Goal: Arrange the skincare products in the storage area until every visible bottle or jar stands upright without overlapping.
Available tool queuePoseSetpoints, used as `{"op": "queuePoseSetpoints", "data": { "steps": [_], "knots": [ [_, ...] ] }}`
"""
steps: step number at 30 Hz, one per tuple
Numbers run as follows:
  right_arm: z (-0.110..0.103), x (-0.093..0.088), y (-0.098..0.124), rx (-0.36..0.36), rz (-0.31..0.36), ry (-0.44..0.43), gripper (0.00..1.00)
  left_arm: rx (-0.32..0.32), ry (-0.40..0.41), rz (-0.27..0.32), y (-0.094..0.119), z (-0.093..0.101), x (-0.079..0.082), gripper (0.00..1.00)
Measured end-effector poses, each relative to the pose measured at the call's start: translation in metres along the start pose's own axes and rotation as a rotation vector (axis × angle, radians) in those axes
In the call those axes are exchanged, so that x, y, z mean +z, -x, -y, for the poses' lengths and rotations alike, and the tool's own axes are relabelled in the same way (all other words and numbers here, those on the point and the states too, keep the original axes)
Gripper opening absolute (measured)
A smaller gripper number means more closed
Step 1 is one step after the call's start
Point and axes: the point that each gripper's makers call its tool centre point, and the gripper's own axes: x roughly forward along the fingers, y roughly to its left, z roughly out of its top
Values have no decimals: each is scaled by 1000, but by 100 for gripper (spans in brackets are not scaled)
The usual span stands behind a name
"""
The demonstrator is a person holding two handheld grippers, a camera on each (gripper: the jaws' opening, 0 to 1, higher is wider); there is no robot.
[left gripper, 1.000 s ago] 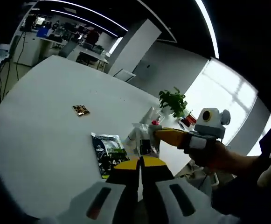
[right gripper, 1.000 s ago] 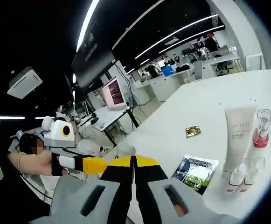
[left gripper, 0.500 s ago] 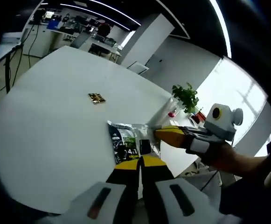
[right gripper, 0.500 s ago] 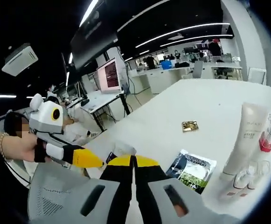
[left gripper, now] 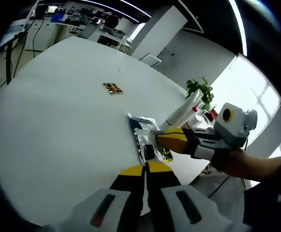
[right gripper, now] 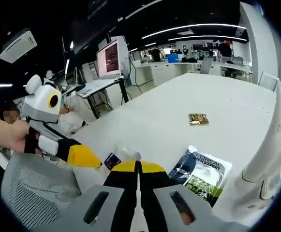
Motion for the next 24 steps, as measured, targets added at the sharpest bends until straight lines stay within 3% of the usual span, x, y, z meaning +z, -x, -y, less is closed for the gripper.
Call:
{"op": "queuePoseSetpoints", "data": {
  "steps": [9, 19, 24],
  "knots": [
    [13, -25, -27, -35, -86, -8, 1, 37, 27, -80, -20, -20, -9, 0],
    [23, -38, -43, -60, -163, 38, 1, 68, 30, -146, -40, -38, -16, 0],
    [26, -44, -46, -72, -206, 69, 1, 84, -5, -164, -41, -40, -18, 0]
  ]
}}
